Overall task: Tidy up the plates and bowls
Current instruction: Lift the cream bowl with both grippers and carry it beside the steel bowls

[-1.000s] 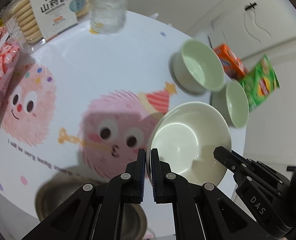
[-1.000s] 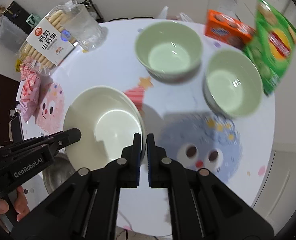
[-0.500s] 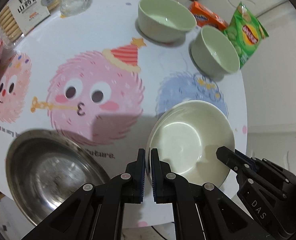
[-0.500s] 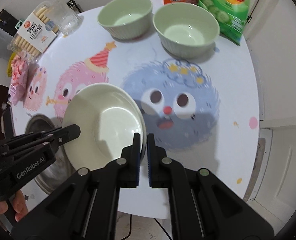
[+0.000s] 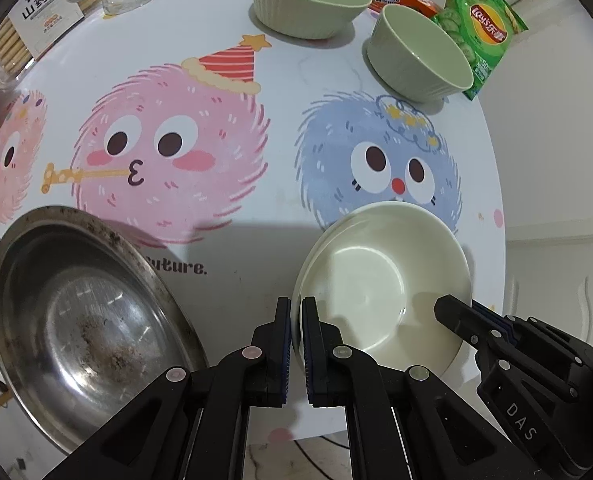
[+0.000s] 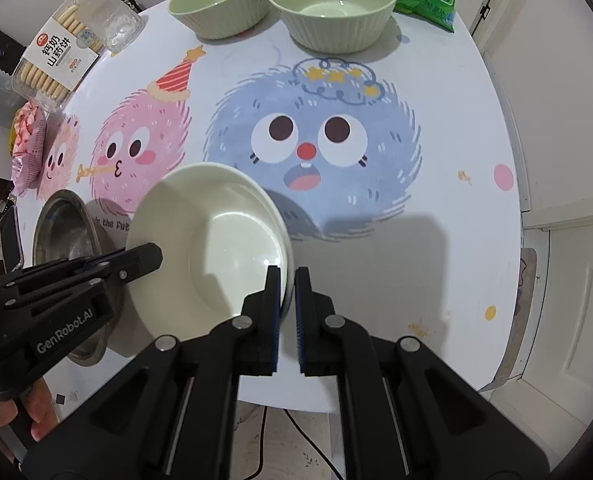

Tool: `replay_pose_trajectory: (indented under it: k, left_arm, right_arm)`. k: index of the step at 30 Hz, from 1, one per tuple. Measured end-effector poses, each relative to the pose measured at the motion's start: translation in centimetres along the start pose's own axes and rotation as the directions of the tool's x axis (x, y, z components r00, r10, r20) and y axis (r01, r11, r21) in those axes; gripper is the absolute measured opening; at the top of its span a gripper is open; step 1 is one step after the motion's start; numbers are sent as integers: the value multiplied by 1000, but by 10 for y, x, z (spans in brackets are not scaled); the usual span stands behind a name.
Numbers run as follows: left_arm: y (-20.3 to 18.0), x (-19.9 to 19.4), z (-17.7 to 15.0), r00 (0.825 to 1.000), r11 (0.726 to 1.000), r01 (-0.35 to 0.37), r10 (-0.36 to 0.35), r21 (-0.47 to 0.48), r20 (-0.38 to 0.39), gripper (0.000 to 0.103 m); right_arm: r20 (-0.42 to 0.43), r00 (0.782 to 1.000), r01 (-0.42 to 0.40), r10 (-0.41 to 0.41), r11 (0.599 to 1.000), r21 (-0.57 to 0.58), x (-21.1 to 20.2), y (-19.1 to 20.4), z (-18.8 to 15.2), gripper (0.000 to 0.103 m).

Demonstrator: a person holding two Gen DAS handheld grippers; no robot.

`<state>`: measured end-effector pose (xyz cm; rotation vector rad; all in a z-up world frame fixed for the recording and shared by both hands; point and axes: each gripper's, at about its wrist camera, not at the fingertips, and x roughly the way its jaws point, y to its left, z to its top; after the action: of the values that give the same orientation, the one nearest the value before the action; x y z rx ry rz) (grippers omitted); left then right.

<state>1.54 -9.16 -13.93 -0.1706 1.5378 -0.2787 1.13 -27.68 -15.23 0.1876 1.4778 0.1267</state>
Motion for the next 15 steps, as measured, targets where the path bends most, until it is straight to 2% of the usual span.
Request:
replay_pose_trajectory:
  k: [15]
  left_arm:
    - [-3, 12, -4, 1000, 1000, -7, 7, 8, -6, 4]
  right_arm:
    - [-9, 1000, 5, -5, 1000, 0, 7, 1, -11, 8]
